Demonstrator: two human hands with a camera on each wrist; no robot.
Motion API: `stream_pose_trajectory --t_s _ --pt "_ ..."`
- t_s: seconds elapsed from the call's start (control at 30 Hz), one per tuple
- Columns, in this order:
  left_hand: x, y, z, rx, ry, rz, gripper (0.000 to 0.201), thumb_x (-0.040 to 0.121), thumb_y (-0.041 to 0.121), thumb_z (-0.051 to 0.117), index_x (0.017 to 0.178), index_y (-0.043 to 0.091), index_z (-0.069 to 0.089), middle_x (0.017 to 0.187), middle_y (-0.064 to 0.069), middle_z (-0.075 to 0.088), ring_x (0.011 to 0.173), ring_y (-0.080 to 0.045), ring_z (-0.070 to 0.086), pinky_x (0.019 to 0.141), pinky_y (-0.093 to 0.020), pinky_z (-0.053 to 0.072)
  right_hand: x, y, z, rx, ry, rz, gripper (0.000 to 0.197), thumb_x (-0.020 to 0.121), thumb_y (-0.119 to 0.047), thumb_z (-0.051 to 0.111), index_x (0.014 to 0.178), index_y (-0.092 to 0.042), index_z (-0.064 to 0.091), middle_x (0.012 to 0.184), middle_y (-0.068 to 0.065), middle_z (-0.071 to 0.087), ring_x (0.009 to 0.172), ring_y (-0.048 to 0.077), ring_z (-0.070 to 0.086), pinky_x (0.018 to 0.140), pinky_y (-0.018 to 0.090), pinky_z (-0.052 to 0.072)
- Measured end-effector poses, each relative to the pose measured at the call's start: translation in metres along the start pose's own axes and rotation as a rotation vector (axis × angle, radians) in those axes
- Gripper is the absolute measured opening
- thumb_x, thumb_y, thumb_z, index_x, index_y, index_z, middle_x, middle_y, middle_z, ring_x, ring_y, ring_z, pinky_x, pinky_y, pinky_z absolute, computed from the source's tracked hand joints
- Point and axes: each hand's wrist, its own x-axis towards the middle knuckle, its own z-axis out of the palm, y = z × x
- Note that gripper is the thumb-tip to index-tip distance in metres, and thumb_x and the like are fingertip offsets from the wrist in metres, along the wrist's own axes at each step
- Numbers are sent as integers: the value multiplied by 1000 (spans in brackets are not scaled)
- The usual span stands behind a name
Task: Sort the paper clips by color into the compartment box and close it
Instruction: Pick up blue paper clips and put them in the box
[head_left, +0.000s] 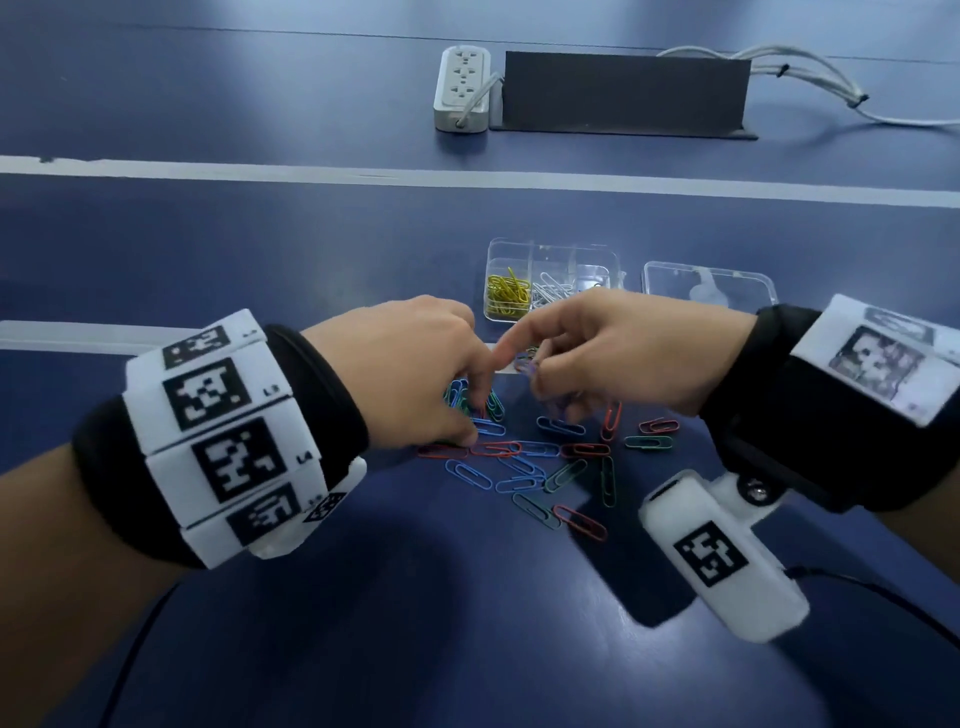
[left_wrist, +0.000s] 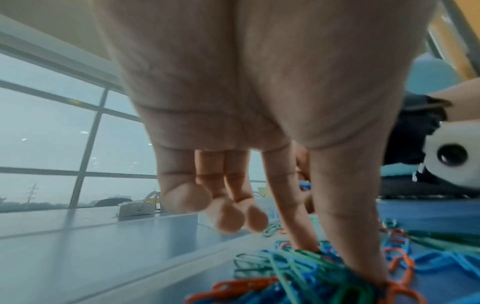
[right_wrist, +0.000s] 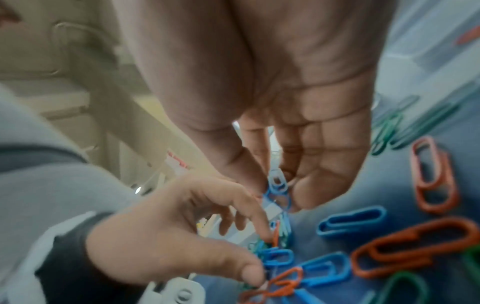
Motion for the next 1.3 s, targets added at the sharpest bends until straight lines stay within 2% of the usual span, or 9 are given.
stream_pose_trajectory --t_s 0.1,0.2,0.4,0.57,0.7,0.83,1.0,1.1,1.3 --pt "1 3 1 45 5 10 12 77 42 64 82 31 66 99 11 49 93 -10 48 86 -36 49 0 1 -2 281 -43 55 31 85 5 42 91 -11 68 63 5 45 51 16 51 56 28 52" --pt "2 1 2 11 38 36 9 78 33 58 71 30 64 90 10 53 76 -6 46 82 -31 49 -2 1 -2 408 -20 64 26 84 4 44 79 -8 67 70 7 42 56 22 49 45 22 50" --pt "-2 -4 -7 -178 87 0 11 65 25 62 60 24 52 51 13 55 57 4 50 51 -11 37 1 9 -1 188 24 25 11 84 -9 58 79 -14 66 69 4 53 57 16 52 50 19 47" --pt "-3 -7 -9 -271 70 43 22 75 12 57 85 32 56 67 8 62 63 -3 53 59 -9 40 -7 6 6 -423 108 -129 4 76 -24 66 73 -27 65 49 -15 54 46 -2 48 50 10 35" --pt "-4 0 -2 -215 -50 91 19 78 20 45 83 32 58 71 4 59 64 -6 48 59 -9 36 -14 1 18 -725 110 -194 10 74 -28 68 82 -26 72 69 -6 64 62 11 53 60 21 45" --pt "-9 6 3 -172 -106 105 5 73 27 44 70 24 45 66 3 53 60 -11 44 54 -17 34 -15 0 20 -767 125 -173 16 75 -32 66 87 -22 73 83 3 70 78 22 60 71 28 52" --pt "-13 7 12 7 -123 147 13 75 35 59 82 27 52 82 10 48 72 -9 42 67 -19 37 -17 -1 19 -753 147 -152 22 81 -29 57 83 -14 73 78 7 69 76 25 61 69 27 52" --pt "-10 10 11 103 -131 140 18 78 35 59 91 23 60 96 8 56 83 -11 47 79 -25 44 -18 -4 10 -704 162 -130 18 81 -25 56 76 -17 71 63 -1 61 61 15 55 59 21 45" --pt "-11 20 6 263 -165 170 14 79 23 48 66 18 47 91 -1 61 85 -22 55 77 -35 50 -21 -11 -28 -580 301 -45 13 79 -32 60 70 -24 66 54 -7 56 52 1 50 54 18 40"
